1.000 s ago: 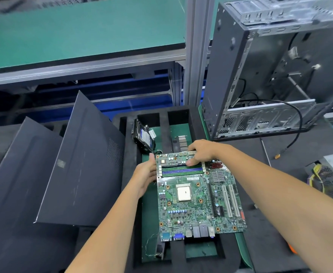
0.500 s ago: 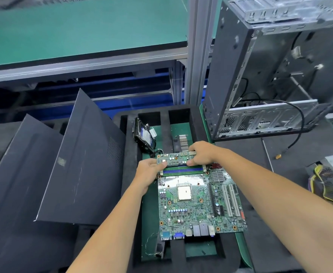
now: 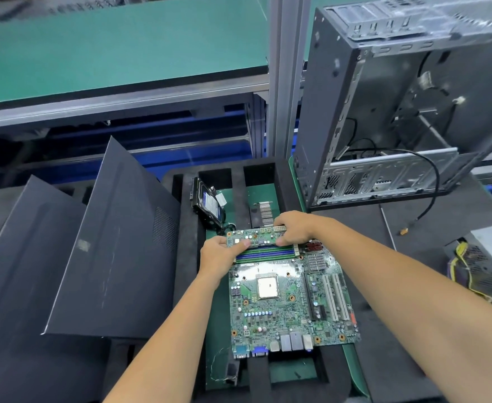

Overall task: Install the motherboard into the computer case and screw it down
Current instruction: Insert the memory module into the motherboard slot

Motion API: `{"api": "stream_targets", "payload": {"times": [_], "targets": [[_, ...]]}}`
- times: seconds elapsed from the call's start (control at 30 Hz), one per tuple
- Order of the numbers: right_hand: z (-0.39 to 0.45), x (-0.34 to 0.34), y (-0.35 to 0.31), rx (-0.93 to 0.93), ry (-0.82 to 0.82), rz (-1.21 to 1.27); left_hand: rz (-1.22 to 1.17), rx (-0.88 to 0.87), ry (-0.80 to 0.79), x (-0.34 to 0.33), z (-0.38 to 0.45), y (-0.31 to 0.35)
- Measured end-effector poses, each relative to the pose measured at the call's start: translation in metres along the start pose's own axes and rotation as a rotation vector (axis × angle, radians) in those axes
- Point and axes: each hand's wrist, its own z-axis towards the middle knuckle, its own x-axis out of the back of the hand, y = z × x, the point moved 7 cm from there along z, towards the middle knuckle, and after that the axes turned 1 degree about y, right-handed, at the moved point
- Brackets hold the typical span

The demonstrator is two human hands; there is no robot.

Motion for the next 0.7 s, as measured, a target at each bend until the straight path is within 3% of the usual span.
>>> {"api": "stream_targets", "payload": {"times": [0.27,0.5,0.63,0.7], "targets": [[0.001,-0.001,-0.002,0.019,0.022,-0.045,0.016,-0.006,0.017,-0.001,-0.001,-0.001],[-0.004,-0.007,0.005,-0.006,-0.044,0.061,0.065,-0.033,0.040,0.000,-0.002,0.000],[-0.013,-0.003,0.006,0.004,0.032,0.144,0.115,-0.031,0.027,-0.002,-0.001,-0.001],[-0.025,0.008,0.010,0.015,0.173,0.241,0.128,-0.025,0.011,-0.001,0.000,-0.002]]}}
